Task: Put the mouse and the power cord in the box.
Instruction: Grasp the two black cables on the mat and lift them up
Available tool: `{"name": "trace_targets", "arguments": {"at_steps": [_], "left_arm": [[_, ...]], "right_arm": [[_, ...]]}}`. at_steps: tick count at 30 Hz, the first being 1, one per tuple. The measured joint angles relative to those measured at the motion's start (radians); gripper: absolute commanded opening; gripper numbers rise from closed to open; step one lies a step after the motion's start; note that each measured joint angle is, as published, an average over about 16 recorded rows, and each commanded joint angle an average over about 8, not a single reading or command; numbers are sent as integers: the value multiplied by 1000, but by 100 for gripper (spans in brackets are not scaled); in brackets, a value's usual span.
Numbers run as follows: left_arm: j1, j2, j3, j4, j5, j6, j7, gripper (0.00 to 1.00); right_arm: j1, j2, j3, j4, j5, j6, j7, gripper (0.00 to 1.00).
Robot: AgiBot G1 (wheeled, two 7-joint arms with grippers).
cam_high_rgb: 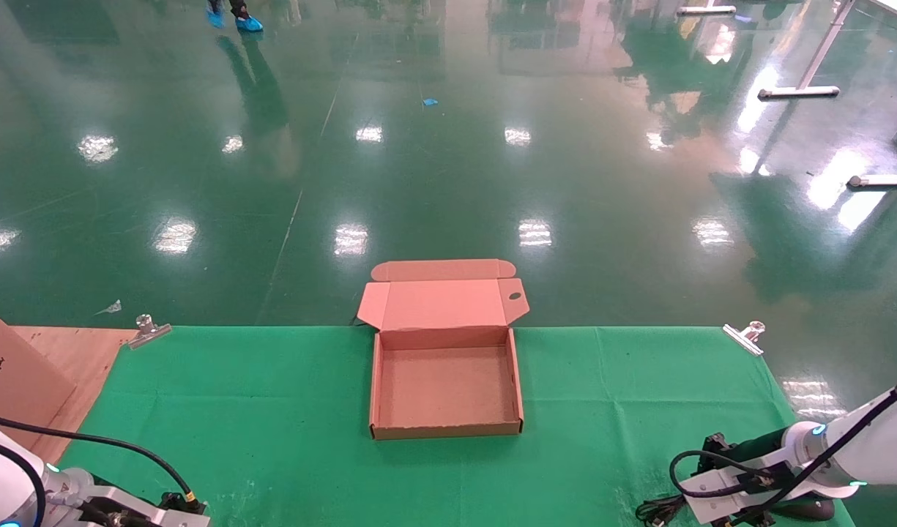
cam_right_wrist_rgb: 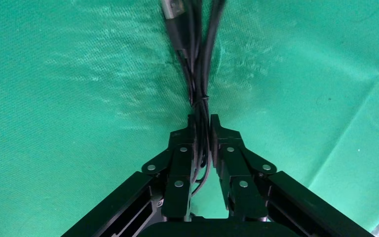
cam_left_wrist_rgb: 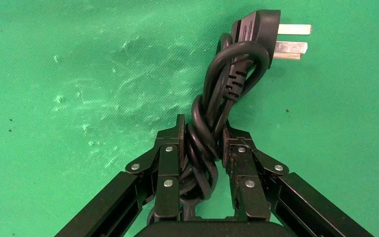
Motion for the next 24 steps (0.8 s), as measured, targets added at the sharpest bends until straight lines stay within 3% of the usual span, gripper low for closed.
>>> {"name": "trace_targets", "arguments": {"at_steps": [5,10,18,24], "left_arm": [[-42,-6,-1,-3,-2,41,-5,0],[-115,-10,0,-15,0,98,-12,0],[-280,17,4,-49,8,183,-49,0],[-414,80,2,-75,7,209,-101,0]], "right_arm": [[32,12,7,1,11,-61,-8,0],[99,29,20,6,29,-176,-18,0],[256,40,49,22,73,-396,-14,0],[380,3,72,40,106,-489,24,0]]}}
